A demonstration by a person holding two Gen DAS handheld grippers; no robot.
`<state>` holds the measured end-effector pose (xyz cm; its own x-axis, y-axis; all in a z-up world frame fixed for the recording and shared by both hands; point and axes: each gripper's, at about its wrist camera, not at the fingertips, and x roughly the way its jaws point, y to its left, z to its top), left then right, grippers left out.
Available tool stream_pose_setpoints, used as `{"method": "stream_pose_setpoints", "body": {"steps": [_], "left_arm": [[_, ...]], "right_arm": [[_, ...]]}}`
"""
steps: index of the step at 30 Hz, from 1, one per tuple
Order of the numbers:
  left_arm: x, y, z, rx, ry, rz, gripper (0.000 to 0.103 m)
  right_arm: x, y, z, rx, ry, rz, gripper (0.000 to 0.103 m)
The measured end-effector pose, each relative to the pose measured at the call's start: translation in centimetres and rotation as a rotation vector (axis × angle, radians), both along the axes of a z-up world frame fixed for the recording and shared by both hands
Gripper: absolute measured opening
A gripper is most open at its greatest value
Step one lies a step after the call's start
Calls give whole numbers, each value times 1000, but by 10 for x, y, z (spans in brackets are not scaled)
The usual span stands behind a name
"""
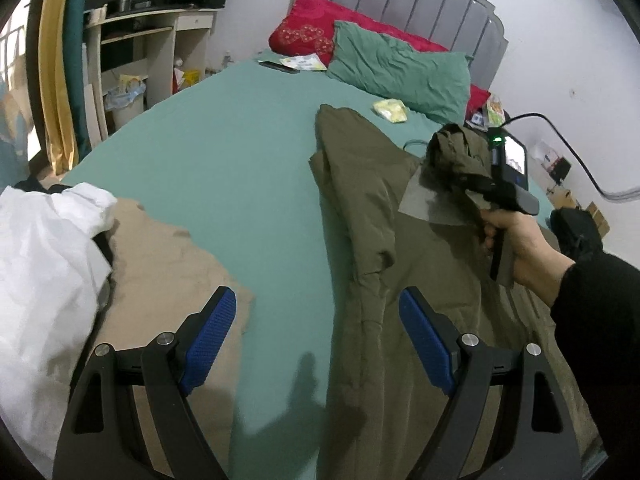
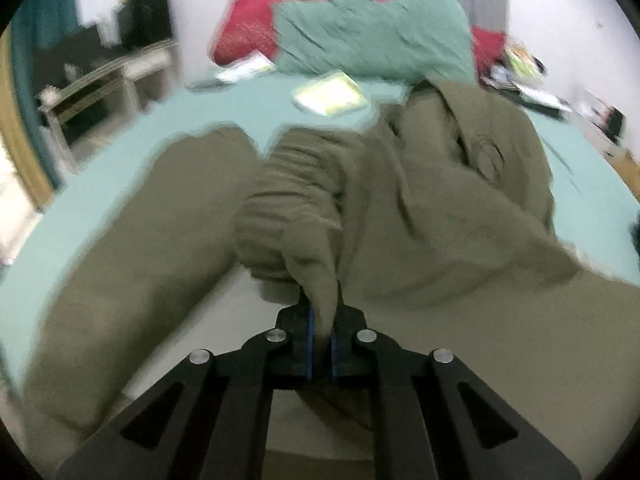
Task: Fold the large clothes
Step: 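Lift the gripped sleeve up off the bed with the right tool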
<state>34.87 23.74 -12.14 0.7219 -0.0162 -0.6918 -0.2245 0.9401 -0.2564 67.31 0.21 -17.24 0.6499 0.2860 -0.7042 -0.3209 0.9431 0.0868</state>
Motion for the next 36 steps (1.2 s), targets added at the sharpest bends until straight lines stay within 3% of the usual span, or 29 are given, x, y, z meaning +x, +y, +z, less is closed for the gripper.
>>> {"method": "stream_pose_setpoints", "body": {"steps": [2,5,8,11,13,15,17,21,26,32,36], "left_arm": [[-3,4,3,-1,-3,5,86],[-13,11,11,-25,-10,-3,86],[-31,18,21,-68,-36,6,86],[-46,17,29,-57,-60,11,86],[-50,15,28,-54,-55,1,86],[-53,15,26,-54,-47,-2,86],[-54,18,24,-61,-43,5,87],[-51,23,30,-36,-59,29,87],[-47,39,28,-4,-60,113,87],[-21,59,4,-8,30,197,87],[-13,53,-5,82,36,197,86]], "right_arm": [[-17,11,17,56,-12,84,6],[-44,33,18,109,39,182,6],[-68,55,-2,15,90,225,6],[-88,57,-23,-62,120,178,12],[-97,49,-33,-64,166,143,32],[-105,43,-30,-61,173,131,75],[-110,38,-15,-47,134,122,90],[-109,34,29,-39,24,95,91],[-52,65,60,-46,-23,80,91],[21,144,46,-87,23,139,91],[60,189,29,-91,38,197,91]]}}
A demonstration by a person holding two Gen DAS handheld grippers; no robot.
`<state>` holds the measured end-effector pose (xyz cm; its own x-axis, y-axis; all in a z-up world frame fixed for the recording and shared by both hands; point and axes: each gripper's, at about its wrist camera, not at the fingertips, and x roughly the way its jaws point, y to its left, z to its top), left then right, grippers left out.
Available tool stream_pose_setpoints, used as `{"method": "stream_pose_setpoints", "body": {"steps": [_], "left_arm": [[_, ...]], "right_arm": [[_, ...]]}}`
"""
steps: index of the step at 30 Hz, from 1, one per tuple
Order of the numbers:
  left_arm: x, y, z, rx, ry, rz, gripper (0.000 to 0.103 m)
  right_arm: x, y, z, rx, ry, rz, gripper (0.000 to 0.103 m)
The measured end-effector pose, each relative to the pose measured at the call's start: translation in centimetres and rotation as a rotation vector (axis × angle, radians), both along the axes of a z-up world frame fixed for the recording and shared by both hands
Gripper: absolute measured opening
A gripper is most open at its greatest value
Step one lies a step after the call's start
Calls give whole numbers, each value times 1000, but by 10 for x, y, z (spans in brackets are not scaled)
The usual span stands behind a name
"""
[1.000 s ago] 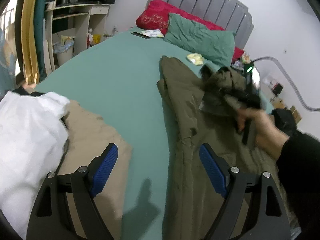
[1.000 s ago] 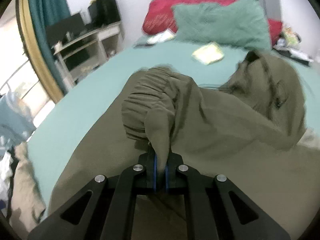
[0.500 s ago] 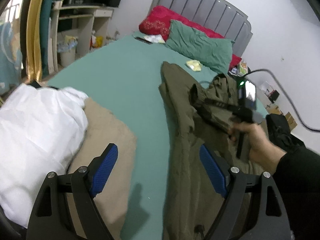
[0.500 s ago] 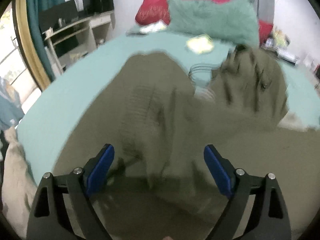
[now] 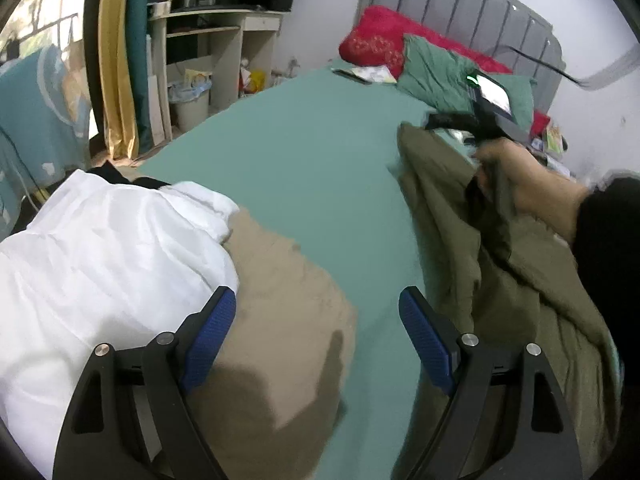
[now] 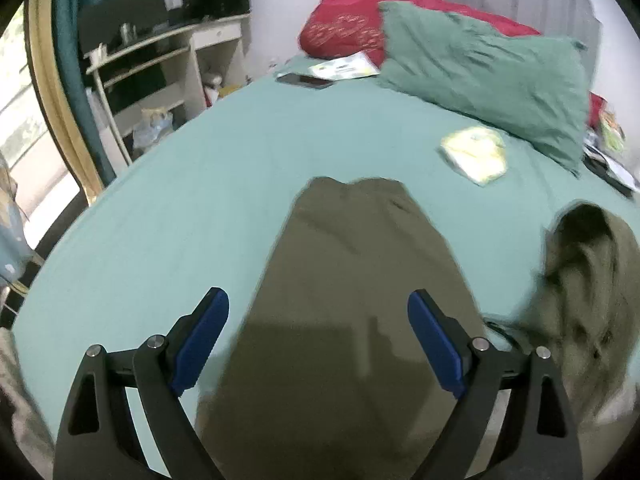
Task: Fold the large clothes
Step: 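Lift the gripped sleeve up off the bed with the right tool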
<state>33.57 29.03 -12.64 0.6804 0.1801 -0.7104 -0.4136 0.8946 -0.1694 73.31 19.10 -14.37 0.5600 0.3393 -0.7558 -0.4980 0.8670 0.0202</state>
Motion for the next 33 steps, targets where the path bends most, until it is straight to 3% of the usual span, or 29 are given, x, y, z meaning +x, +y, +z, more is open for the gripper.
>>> {"method": "stream_pose_setpoints", "body": {"steps": [2,3,5,7,10,12,14,18,26,33], "left_arm": [[3,-6,-9,64,29,-3,87],[6,-8,-11,72,53,-14,87],[5,-8,-12,90,3,10,87],[14,-5,-17,76,53,26,87],[17,-5,-19,96,45,32,87],[20,-6,-24,111,70,37,87],[19,-11,-26,150,77,35,87],[17,-16,-25,154,102,36,87],[7,-16,-12,126,91,69,87],[-1,-22,-4,79,88,74,86]], "right_arm": [[19,17,-11,7,3,8,91],[27,24,-16,13,11,4,91],[47,37,-31,17,35,-15,91],[60,49,-43,-6,45,-25,91],[73,59,-63,-51,64,-47,86],[78,55,-67,-61,62,-84,41],[81,49,-62,-54,63,-82,8],[70,42,-34,-40,-8,-61,5],[30,13,77,91,-166,-23,5],[2,-22,156,116,-260,-15,4]]}}
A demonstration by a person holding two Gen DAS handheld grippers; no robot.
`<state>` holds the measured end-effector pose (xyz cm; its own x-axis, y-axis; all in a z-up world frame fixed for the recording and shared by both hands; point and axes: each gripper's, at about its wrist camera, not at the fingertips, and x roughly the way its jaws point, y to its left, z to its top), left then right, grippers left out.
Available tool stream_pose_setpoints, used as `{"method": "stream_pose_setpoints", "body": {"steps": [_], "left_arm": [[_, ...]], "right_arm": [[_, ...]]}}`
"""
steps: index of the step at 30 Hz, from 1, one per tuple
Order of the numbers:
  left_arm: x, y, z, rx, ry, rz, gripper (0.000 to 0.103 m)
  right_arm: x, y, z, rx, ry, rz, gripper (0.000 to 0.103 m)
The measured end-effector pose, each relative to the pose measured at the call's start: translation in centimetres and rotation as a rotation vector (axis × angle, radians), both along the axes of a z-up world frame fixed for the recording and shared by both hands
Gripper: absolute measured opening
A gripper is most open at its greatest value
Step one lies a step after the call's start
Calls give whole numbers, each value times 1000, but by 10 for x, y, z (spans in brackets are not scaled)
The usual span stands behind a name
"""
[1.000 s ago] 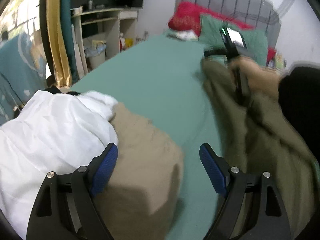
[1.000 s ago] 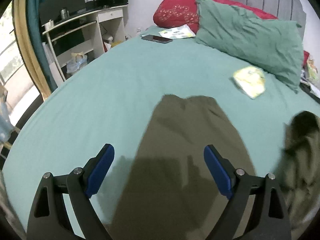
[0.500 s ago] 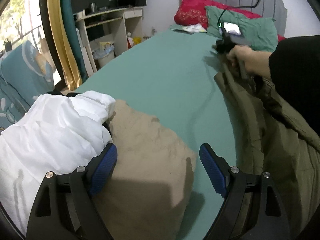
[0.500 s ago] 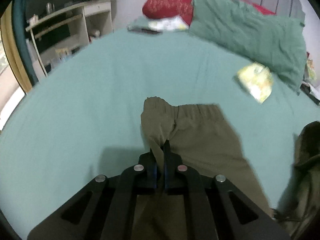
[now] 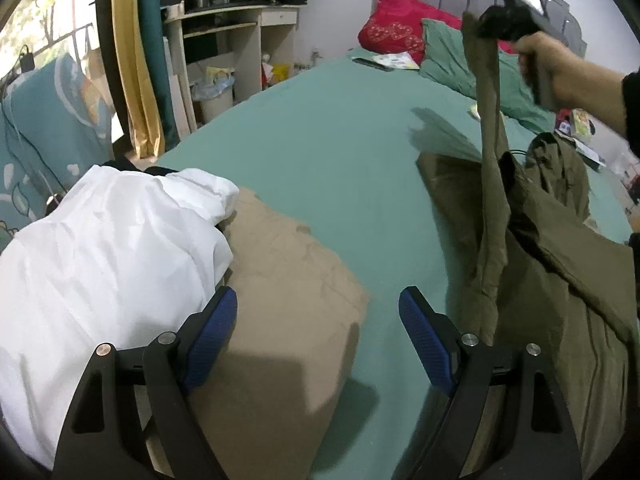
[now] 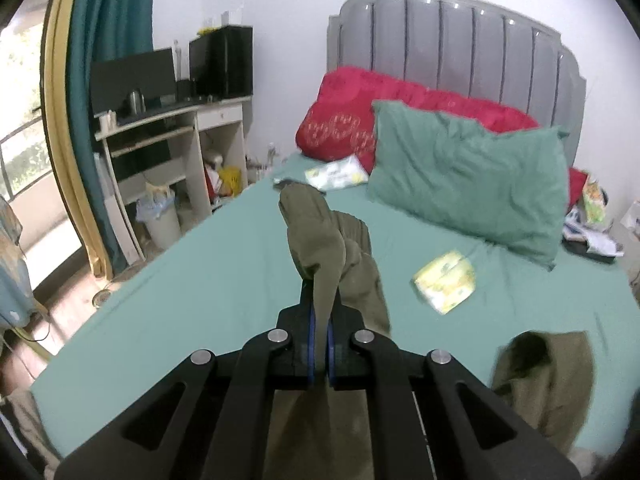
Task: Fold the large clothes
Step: 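Lift the gripped sleeve up off the bed with the right tool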
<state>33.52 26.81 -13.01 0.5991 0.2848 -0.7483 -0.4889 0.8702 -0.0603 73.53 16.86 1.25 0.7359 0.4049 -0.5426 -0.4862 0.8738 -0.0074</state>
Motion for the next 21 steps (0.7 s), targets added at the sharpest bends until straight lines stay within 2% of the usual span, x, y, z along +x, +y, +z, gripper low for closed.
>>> {"method": "stream_pose_setpoints", "body": {"steps": [5,11,14,21], "left_arm": [[-9,-11,7,-18,-10,-29,86],[-20,-37,24,27,-49,-86,86],[-20,-50,26,41,-51,-112,87],[-18,-78,26,55,-56,-188,86]], "right_arm": [[-24,-47,45,39,-58,-24,4],[-54,-100,74,74,-129,-37,4],[-68,-125,81,77,-163,-34,4],[-90,-213,69,115,-118,-117,4]]}}
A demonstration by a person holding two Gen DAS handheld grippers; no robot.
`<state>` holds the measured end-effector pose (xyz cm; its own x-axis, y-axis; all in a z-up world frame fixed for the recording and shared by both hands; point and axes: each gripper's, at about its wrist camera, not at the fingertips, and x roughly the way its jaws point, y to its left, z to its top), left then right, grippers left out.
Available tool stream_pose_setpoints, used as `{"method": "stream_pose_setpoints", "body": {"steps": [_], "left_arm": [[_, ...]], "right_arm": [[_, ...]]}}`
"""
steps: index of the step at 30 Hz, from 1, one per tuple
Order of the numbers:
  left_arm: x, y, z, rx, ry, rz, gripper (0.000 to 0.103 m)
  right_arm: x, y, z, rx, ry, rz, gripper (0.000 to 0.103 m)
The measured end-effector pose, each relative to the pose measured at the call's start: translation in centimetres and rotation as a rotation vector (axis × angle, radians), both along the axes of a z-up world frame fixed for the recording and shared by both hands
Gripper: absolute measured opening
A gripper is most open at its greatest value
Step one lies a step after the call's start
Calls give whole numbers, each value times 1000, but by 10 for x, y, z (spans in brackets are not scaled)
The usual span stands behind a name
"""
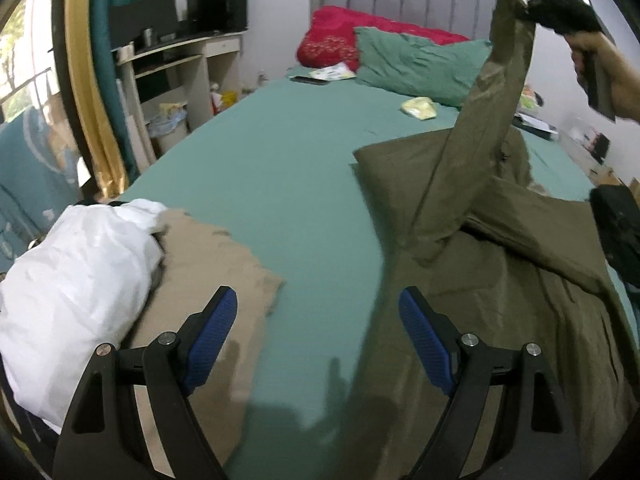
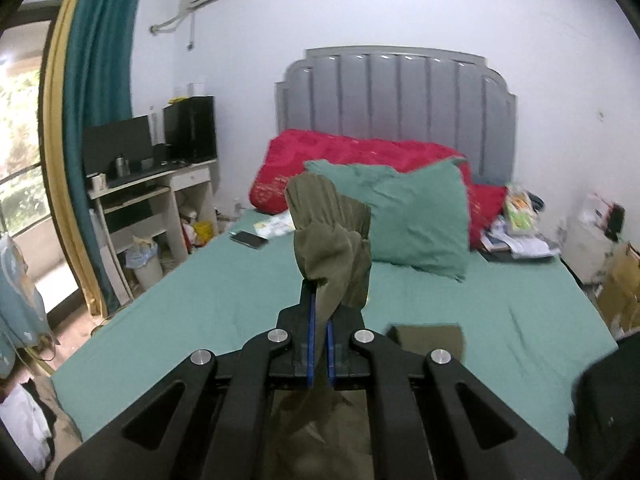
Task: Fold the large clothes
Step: 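Lift the gripped sleeve up off the bed with the right tool, then lay the sleeve across the jacket body and open the right tool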
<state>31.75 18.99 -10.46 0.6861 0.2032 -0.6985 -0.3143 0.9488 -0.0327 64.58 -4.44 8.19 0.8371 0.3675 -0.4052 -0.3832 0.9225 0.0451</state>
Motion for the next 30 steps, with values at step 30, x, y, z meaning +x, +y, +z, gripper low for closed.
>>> {"method": "stream_pose_setpoints", "body": {"steps": [30], "left_arm": [[31,-60,-24,-36,46,-117,87]], "right_arm": [[-81,-27,70,209,-42,136,4]]}}
